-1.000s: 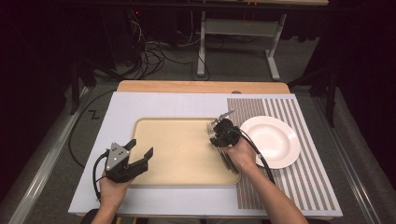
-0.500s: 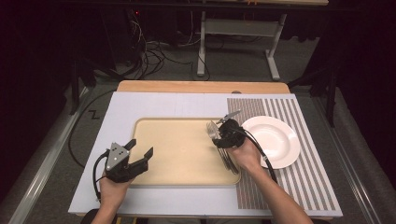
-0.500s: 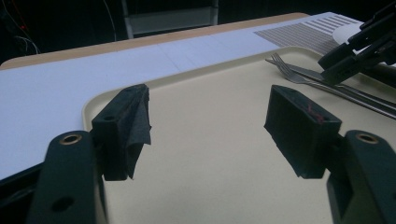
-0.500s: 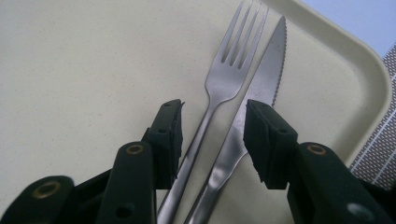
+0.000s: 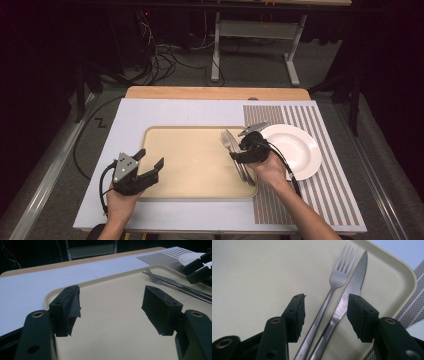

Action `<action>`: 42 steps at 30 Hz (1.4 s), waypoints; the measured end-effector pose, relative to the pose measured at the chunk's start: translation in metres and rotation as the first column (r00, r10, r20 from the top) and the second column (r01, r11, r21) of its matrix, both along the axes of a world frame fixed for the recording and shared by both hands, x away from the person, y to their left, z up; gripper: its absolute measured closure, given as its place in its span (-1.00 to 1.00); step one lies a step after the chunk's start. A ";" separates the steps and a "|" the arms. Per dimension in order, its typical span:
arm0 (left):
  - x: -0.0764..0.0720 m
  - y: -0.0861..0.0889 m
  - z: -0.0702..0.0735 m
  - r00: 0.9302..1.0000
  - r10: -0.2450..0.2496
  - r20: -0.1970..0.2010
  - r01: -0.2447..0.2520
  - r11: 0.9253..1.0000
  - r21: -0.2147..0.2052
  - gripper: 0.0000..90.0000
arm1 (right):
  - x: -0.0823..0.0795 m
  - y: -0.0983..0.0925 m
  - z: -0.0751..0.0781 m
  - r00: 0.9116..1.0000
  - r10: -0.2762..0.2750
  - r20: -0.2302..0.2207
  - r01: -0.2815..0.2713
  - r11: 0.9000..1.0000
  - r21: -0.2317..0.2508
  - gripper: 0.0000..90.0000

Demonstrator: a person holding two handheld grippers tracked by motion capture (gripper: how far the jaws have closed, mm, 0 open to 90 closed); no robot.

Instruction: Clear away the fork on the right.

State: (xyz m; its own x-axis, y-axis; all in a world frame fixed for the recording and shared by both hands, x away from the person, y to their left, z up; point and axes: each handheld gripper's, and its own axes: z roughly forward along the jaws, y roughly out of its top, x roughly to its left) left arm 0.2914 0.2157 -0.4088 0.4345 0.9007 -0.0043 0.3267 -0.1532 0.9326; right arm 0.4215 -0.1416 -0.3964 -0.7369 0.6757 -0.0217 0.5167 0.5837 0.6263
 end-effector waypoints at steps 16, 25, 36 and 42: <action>0.000 0.002 0.000 1.000 0.011 -0.003 -0.011 1.000 -0.003 -0.31 | -0.019 -0.027 0.005 0.998 -0.043 0.045 0.041 0.997 0.062 -0.03; 0.000 0.002 0.000 1.000 0.010 -0.003 -0.010 1.000 -0.006 -0.31 | -0.031 -0.042 0.005 0.997 -0.038 0.064 0.033 0.996 0.081 -0.04; 0.000 0.002 0.000 1.000 0.014 -0.002 -0.014 1.000 0.000 -0.31 | -0.045 -0.070 0.006 0.994 -0.061 0.096 0.048 0.991 0.129 -0.10; 0.000 0.002 0.000 1.000 0.017 -0.003 -0.017 1.000 -0.003 -0.31 | -0.050 -0.079 0.006 0.992 -0.076 0.105 0.060 0.988 0.145 -0.11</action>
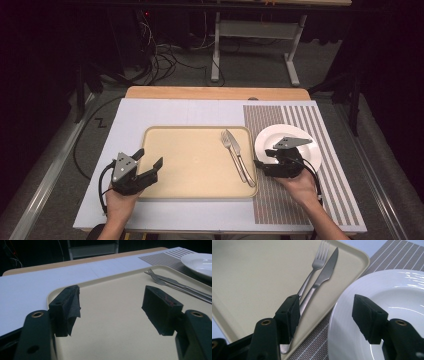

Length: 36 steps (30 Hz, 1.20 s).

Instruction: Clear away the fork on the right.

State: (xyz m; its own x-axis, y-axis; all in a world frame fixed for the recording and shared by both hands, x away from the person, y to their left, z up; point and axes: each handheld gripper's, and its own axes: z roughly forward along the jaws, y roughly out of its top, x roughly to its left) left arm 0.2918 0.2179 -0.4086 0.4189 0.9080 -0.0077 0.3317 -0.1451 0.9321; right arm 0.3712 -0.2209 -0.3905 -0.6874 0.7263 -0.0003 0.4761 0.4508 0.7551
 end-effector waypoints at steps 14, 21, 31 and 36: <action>0.000 -0.001 0.000 1.000 -0.007 -0.001 0.007 1.000 -0.001 -0.30 | -0.017 -0.020 -0.001 0.998 -0.035 0.053 0.031 0.997 0.071 -0.14; 0.001 0.000 0.000 1.000 -0.010 -0.005 0.010 1.000 -0.006 -0.30 | -0.023 -0.030 -0.005 0.997 -0.041 0.061 0.033 0.992 0.122 -0.19; 0.001 0.001 0.000 1.000 -0.012 -0.014 0.011 1.000 -0.025 -0.30 | -0.037 -0.056 -0.014 0.981 -0.120 0.150 0.089 0.976 0.200 -0.22; 0.001 -0.001 -0.001 1.000 -0.015 -0.010 0.015 1.000 0.001 -0.30 | -0.042 -0.066 -0.016 0.974 -0.146 0.172 0.102 0.965 0.240 -0.22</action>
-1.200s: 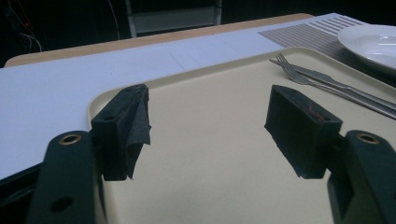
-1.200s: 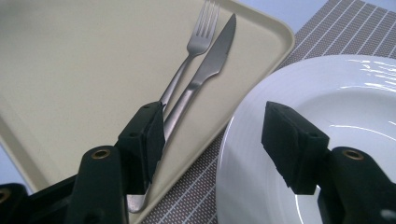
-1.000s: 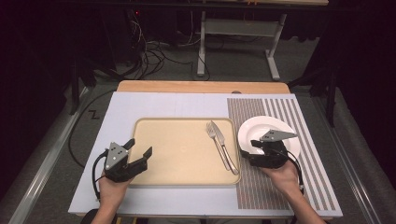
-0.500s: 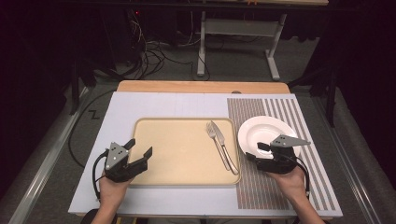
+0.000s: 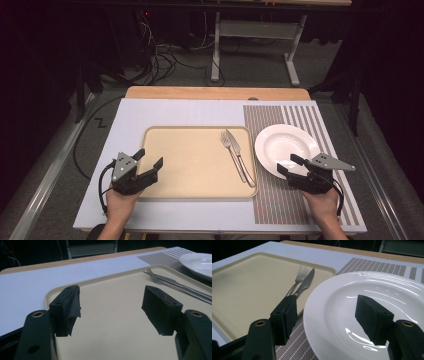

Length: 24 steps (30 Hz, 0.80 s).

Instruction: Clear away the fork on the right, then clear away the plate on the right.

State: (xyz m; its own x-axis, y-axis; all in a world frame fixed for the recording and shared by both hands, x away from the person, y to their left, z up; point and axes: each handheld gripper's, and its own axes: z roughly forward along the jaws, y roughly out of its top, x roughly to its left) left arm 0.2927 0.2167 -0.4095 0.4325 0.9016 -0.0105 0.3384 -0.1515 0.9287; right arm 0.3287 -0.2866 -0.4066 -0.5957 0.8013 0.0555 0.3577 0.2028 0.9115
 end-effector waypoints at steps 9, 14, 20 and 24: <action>-0.001 0.002 0.000 1.000 0.001 -0.002 -0.001 1.000 -0.006 -0.30 | -0.002 -0.005 -0.004 1.000 0.010 -0.007 -0.010 0.999 0.050 -0.22; -0.003 0.002 0.000 1.000 0.007 0.000 -0.007 1.000 -0.007 -0.30 | -0.003 -0.006 -0.005 1.000 0.013 -0.009 -0.013 0.999 0.048 -0.24; -0.003 0.003 0.000 1.000 0.014 0.001 -0.014 1.000 -0.014 -0.30 | -0.004 -0.007 -0.005 1.000 0.003 0.000 -0.003 1.000 0.005 -0.29; -0.002 0.002 0.000 1.000 0.018 -0.001 -0.018 1.000 -0.006 -0.29 | -0.007 -0.004 -0.003 1.000 0.002 0.007 -0.002 0.999 -0.036 -0.27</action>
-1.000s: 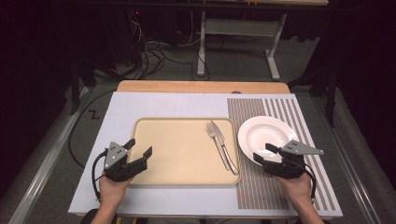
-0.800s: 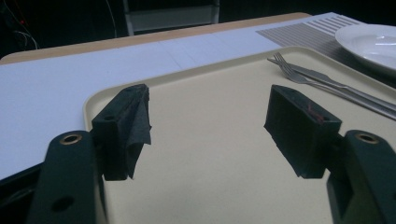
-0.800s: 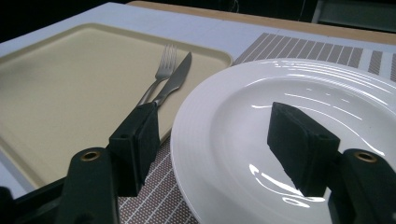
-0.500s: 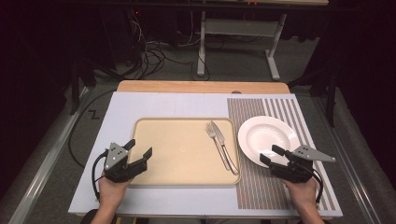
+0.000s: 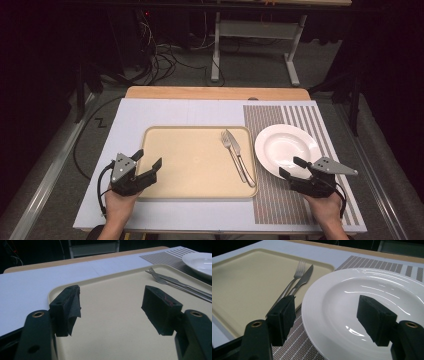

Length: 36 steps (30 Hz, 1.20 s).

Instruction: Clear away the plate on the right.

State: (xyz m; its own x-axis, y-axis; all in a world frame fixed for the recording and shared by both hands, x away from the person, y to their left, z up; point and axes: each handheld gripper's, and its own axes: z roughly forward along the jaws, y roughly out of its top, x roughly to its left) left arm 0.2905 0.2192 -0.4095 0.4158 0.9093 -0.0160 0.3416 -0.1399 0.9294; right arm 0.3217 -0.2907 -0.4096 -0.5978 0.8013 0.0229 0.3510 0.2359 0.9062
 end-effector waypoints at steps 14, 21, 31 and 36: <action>-0.004 -0.002 0.001 1.000 -0.004 0.012 0.003 1.000 0.019 -0.29 | -0.002 0.011 -0.001 0.999 0.028 -0.018 -0.029 0.994 -0.106 -0.22; -0.004 -0.002 0.001 1.000 -0.004 0.013 0.003 1.000 0.023 -0.29 | -0.001 0.017 -0.004 0.999 0.038 -0.012 -0.040 0.981 -0.192 -0.19; -0.003 -0.003 0.001 1.000 -0.006 0.010 0.006 1.000 0.023 -0.29 | 0.002 0.026 -0.005 0.999 0.042 -0.022 -0.047 0.960 -0.276 -0.12; -0.003 -0.003 0.001 1.000 -0.006 0.012 0.006 1.000 0.024 -0.29 | 0.005 0.030 -0.007 0.998 0.041 -0.051 -0.055 0.946 -0.319 -0.07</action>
